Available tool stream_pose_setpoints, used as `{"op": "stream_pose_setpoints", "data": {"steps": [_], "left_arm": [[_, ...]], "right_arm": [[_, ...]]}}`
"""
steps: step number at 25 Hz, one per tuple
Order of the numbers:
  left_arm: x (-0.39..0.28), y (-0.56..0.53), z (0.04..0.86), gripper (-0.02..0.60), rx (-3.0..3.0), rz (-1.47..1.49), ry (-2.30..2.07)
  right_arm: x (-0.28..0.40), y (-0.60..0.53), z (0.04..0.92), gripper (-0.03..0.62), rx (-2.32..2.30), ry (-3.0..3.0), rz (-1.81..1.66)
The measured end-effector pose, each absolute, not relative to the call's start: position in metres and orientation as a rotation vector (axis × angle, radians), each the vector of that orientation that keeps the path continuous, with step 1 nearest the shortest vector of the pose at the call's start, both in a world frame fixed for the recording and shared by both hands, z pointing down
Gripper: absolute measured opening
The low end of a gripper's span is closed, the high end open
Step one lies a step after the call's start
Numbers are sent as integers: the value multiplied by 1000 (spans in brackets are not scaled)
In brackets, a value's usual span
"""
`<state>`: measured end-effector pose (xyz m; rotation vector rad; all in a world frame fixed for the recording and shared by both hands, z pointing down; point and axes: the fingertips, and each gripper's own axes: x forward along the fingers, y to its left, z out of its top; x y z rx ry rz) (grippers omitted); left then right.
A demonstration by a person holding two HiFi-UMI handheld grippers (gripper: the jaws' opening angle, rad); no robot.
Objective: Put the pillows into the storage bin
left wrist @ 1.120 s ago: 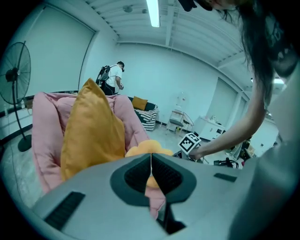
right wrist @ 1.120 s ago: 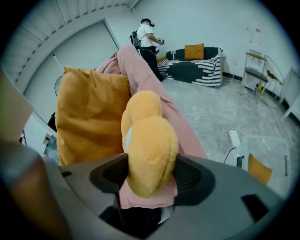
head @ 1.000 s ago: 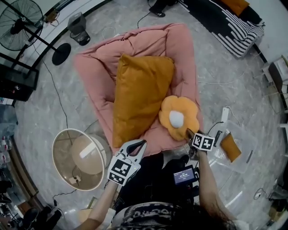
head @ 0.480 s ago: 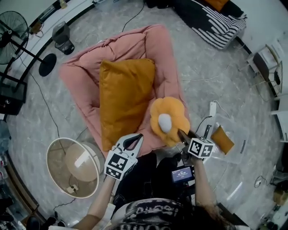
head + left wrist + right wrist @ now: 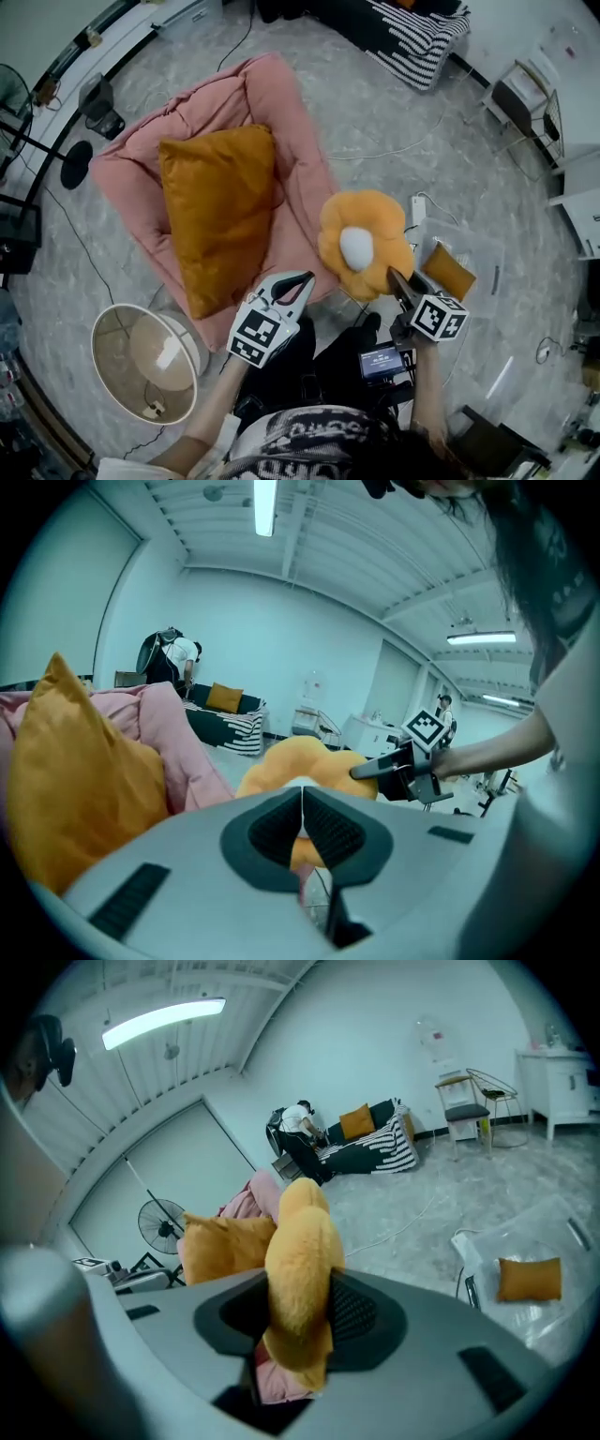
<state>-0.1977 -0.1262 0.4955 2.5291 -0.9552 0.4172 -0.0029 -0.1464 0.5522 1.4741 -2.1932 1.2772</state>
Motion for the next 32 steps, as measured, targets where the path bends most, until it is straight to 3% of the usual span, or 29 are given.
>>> {"op": "stream_pose_setpoints", "data": {"steps": [7, 14, 22, 32], "left_arm": [[-116, -113, 493, 12, 2551, 500, -954], [-5, -95, 495, 12, 2479, 539, -1020], [96, -89, 495, 12, 2443, 539, -1027], [125, -81, 518, 12, 2371, 666, -1002]], "right_arm": [[103, -118, 529, 150, 1552, -2279, 1314], [259, -103, 542, 150, 1634, -2232, 1267], [420, -69, 650, 150, 1734, -1882, 1259], [495, -63, 770, 157, 1635, -1506, 1104]]}}
